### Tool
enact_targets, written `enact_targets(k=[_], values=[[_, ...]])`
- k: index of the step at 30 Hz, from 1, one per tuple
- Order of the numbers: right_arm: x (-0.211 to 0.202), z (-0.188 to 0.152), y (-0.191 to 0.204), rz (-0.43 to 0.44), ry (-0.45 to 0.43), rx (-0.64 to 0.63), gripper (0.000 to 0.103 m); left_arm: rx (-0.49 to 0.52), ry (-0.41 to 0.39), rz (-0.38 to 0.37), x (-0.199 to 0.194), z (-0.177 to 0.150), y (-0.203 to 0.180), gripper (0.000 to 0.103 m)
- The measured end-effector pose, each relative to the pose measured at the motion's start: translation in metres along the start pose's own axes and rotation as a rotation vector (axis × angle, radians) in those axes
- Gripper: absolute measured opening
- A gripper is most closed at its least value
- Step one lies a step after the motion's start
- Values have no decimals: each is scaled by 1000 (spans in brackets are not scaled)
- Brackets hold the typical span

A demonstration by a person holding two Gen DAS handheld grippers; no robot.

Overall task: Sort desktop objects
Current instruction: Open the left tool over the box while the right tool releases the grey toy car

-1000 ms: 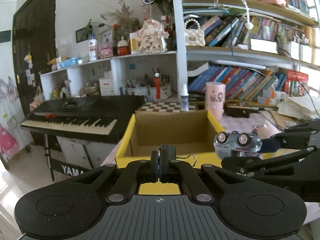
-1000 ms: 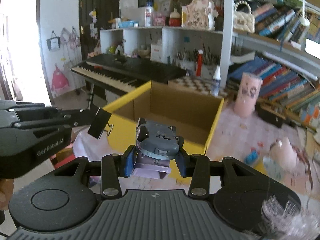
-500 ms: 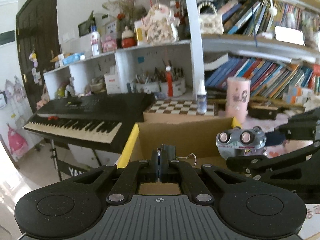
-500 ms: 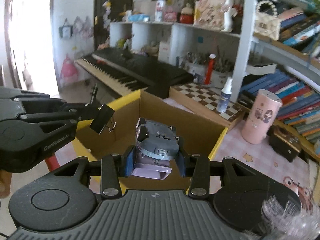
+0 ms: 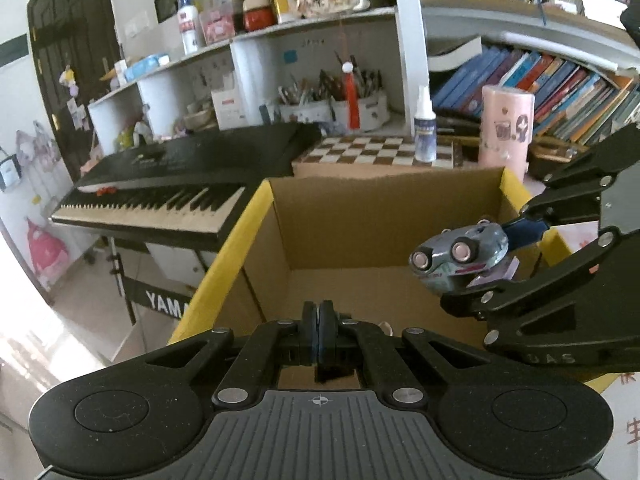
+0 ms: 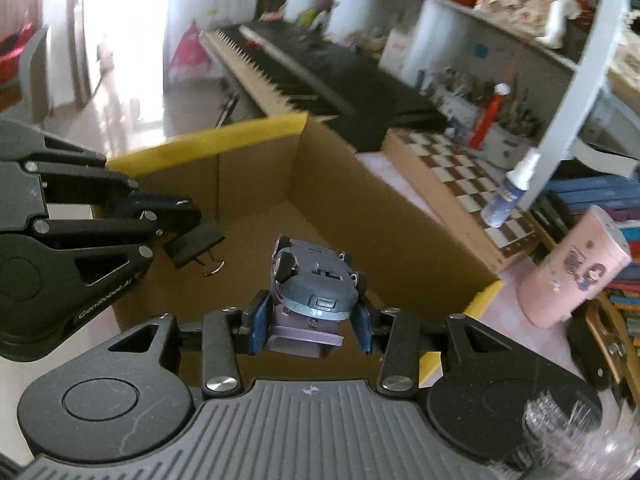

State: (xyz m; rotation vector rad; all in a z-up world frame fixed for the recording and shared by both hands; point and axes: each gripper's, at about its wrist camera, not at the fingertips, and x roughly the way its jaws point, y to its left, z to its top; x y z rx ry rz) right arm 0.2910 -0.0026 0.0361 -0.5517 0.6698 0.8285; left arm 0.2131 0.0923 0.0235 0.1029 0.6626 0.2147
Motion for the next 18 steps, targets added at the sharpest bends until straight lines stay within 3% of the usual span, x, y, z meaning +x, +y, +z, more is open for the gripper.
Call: enact_targets(k=[14, 18], values=[[34, -6, 1, 70, 131, -83, 40, 26, 25, -9, 11, -2, -8, 7], [28, -5, -3, 63, 106, -51, 46, 47, -7, -9, 3, -1, -10, 33]])
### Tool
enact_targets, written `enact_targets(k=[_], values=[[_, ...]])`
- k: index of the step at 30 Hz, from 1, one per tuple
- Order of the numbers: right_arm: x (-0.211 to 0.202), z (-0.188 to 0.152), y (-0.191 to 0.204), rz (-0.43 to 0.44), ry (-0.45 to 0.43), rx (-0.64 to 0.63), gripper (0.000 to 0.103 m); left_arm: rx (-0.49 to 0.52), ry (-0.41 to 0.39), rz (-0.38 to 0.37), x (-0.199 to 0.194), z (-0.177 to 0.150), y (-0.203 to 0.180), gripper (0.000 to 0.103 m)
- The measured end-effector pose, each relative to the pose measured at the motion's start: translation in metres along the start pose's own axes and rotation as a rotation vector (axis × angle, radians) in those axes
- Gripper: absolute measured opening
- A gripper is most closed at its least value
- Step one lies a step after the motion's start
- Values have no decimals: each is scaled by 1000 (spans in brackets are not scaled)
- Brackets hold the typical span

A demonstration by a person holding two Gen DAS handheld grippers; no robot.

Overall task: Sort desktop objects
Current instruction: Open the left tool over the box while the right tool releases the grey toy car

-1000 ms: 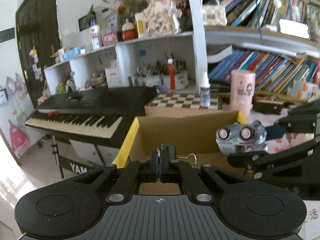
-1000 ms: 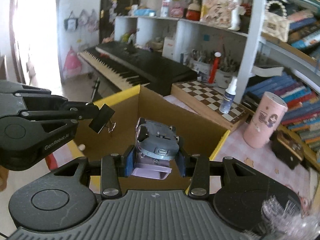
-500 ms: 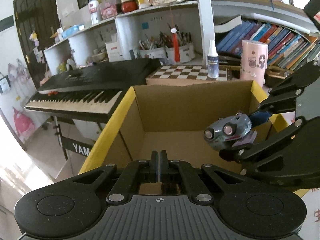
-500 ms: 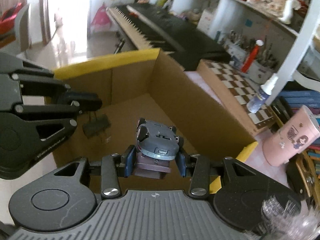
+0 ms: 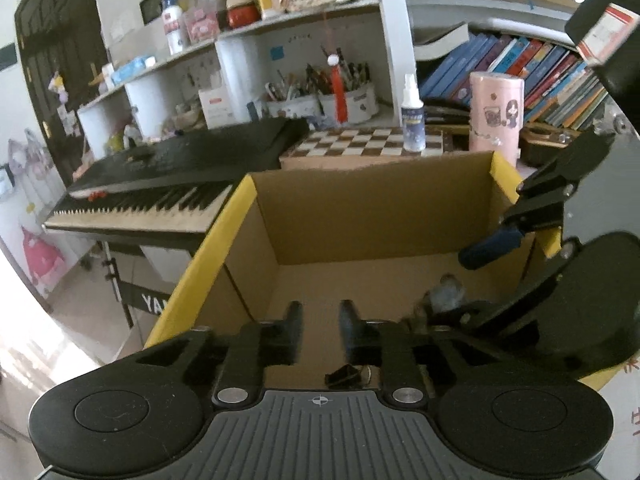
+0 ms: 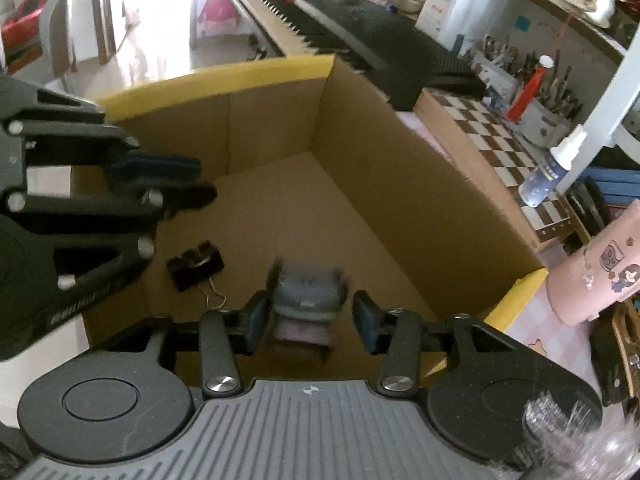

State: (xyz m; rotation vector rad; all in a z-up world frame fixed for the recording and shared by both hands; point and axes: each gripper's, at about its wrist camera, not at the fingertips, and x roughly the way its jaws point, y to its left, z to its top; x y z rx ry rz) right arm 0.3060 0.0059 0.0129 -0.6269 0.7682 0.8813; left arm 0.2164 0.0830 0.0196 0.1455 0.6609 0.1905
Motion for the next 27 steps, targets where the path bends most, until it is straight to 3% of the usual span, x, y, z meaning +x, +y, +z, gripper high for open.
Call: enact_targets(k=[9, 13, 19, 27], values=[[-46, -9, -4, -87, -113, 123, 47, -6, -142, 42, -41, 5, 5, 83], [-74, -20, 1, -141, -189, 193, 48, -24, -172, 59, -59, 4, 8, 94], [-109, -42, 17, -221, -289, 341, 53, -42, -193, 80, -82, -6, 12, 100], [-136, -79, 44, -318, -341, 507, 61, -70, -177, 21, -107, -32, 17, 103]])
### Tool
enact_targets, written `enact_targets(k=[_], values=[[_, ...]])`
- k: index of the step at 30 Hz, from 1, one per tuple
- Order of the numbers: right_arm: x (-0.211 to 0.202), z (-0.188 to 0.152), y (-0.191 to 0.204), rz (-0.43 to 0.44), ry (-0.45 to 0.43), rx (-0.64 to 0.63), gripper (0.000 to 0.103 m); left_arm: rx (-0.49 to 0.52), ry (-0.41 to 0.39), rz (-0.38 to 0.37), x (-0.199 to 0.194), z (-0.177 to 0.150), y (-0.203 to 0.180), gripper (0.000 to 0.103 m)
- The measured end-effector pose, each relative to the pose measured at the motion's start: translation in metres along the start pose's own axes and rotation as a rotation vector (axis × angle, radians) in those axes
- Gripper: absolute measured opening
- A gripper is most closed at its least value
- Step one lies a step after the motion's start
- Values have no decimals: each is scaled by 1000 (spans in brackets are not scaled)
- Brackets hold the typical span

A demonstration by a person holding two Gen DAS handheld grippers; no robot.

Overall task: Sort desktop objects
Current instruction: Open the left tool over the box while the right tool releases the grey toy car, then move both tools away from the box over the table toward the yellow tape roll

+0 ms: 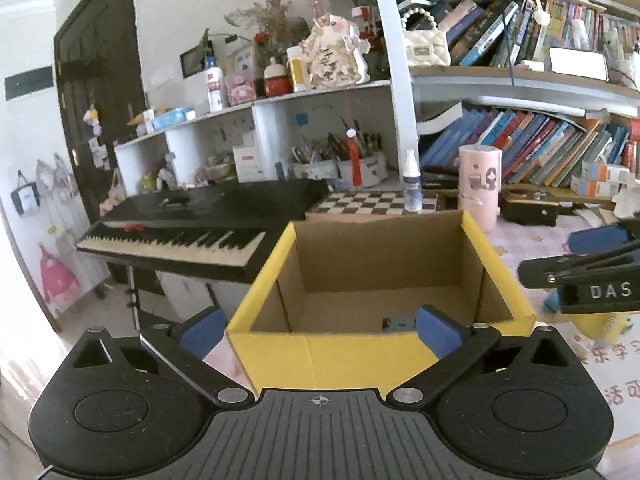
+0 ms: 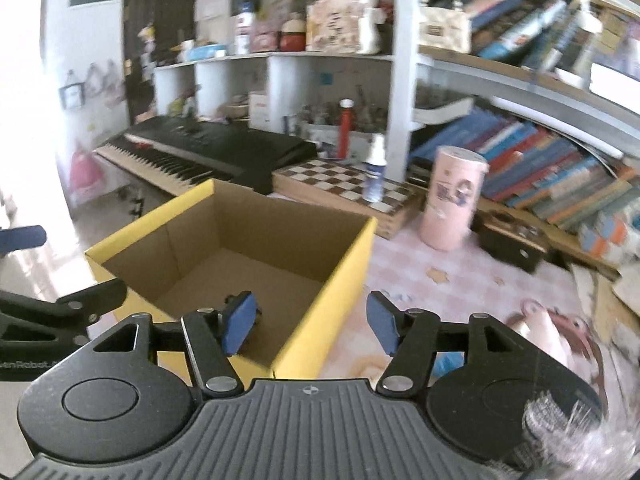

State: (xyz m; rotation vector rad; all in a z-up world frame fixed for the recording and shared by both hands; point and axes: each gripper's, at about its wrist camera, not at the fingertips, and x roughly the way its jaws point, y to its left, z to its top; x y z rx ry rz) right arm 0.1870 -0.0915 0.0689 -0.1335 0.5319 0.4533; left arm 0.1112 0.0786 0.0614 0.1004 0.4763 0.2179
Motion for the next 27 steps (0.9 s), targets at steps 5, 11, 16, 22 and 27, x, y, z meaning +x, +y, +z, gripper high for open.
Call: enact_targets(k=[5, 11, 16, 22, 27], values=[[-27, -22, 3, -63, -10, 79, 67, -54, 10, 7, -15, -11, 8, 103], [-54, -48, 11, -130, -3, 144, 71, -144, 57, 40, -31, -28, 20, 103], [-71, -72, 22, -166, 14, 189, 74, -146, 92, 49, -43, -44, 26, 103], [-86, -92, 36, -199, 40, 211, 80, -98, 113, 28, -54, -55, 19, 103], [-98, -100, 41, -228, 51, 206, 84, -79, 146, -24, -58, -62, 11, 103]])
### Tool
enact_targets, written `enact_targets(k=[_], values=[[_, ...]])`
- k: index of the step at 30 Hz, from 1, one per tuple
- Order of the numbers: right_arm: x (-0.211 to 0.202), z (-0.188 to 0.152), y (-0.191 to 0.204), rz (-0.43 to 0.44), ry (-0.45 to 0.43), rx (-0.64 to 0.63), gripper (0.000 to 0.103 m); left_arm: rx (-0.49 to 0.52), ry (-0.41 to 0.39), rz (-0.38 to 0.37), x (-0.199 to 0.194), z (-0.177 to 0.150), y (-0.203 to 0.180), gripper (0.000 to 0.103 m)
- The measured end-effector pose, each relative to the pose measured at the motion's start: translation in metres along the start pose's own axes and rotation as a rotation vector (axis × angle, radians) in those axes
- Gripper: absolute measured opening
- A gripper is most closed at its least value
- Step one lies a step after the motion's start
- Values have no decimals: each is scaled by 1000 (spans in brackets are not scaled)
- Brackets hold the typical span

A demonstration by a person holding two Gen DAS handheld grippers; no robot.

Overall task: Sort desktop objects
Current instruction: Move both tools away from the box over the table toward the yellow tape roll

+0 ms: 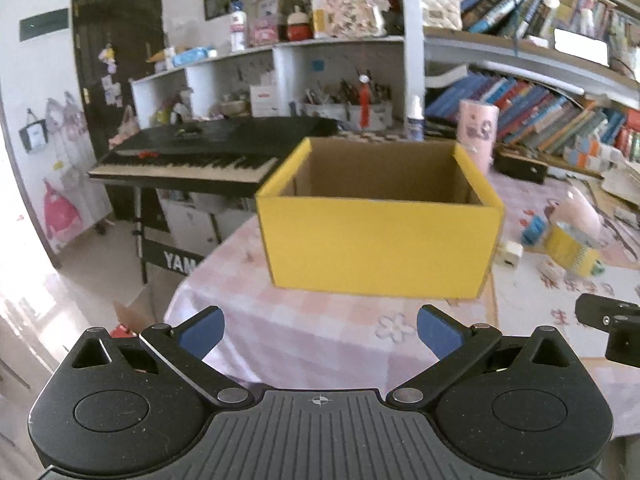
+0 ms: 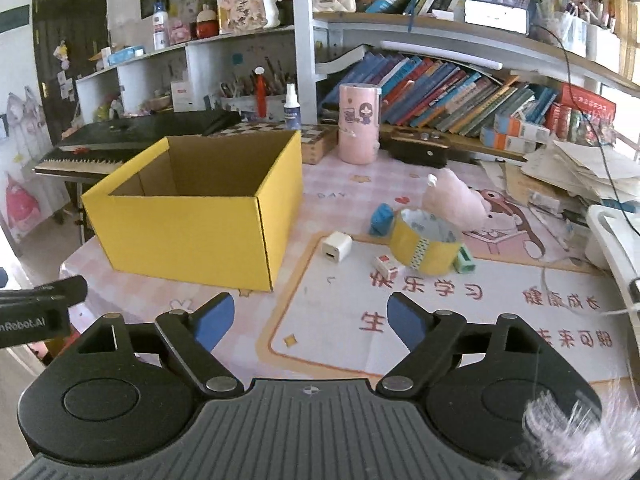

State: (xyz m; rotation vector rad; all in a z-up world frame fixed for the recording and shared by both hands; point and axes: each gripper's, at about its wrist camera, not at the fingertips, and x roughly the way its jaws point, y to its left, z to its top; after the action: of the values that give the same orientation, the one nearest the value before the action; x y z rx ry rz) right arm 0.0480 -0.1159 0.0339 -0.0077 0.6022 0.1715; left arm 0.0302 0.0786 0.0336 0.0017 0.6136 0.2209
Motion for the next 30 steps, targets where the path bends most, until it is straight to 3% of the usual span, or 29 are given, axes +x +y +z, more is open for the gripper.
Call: enact_targets(k=[9, 30], values=[[-14, -16, -16, -77, 46, 12, 86, 48, 30, -97, -2, -12, -23, 103], [-23, -30, -60, -167, 87, 71, 87, 147, 62, -215, 7, -12, -81, 103]])
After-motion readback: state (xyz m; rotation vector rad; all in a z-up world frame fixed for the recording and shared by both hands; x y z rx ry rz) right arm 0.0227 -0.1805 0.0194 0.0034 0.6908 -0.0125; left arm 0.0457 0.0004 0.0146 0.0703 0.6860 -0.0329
